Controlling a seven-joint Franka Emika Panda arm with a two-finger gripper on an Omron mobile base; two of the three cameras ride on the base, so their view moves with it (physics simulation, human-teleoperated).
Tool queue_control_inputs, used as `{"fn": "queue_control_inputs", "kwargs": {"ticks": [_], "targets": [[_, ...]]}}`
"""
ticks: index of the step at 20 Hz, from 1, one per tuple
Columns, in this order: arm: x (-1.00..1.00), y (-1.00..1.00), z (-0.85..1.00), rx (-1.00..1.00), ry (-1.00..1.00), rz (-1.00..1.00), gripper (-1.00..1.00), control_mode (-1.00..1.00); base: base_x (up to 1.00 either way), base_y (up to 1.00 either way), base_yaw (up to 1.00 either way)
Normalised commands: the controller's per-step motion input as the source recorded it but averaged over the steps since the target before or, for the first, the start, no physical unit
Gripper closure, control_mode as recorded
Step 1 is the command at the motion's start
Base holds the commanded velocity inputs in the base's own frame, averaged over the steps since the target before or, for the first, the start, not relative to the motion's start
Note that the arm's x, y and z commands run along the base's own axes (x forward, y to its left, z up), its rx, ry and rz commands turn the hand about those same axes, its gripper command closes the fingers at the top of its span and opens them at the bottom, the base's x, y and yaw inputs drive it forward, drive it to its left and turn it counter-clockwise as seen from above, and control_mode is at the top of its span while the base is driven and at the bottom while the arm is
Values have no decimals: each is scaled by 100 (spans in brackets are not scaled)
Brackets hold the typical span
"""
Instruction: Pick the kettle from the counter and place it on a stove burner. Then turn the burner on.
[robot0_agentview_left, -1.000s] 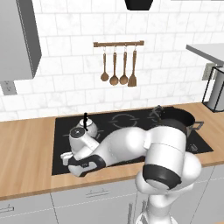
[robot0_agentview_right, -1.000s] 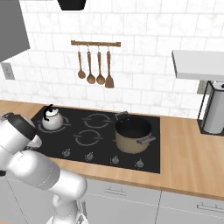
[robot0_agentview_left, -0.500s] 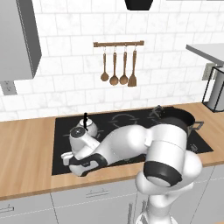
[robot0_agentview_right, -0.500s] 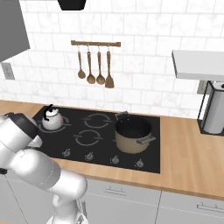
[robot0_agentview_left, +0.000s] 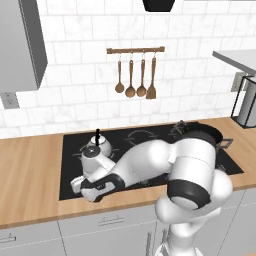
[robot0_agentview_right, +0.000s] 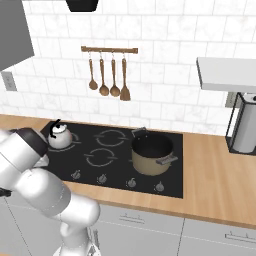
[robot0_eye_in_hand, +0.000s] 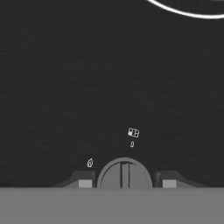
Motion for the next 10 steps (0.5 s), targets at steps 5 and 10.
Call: {"fn": "queue_control_inputs", "kwargs": {"ticks": [5, 10], "targets": [[0, 10, 0, -8, 0, 34, 100, -100, 0, 0, 0], [0, 11, 0, -8, 0, 34, 100, -100, 0, 0, 0]]}}
